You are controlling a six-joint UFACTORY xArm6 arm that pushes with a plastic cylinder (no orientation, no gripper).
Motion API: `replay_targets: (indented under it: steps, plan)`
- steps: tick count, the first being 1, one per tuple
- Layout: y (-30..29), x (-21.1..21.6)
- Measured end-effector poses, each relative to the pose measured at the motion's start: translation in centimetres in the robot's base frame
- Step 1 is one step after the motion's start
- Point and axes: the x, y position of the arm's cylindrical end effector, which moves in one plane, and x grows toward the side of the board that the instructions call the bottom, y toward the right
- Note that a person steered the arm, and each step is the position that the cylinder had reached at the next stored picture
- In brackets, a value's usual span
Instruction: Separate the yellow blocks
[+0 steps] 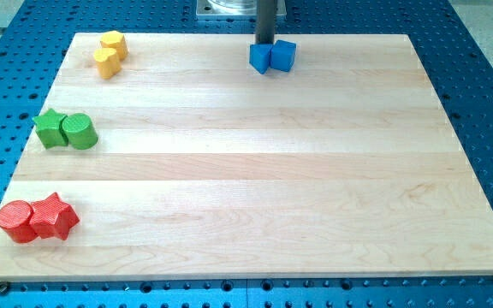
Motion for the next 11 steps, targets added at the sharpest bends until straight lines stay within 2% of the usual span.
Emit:
replay_targets:
  steps: [3, 5, 8, 10, 11]
  plan:
    - [-19.2, -2.2]
    - [-25.3, -2.0]
    - [-26.2, -0.7]
    - [-16.9, -0.7]
    - [-22.1, -3.0]
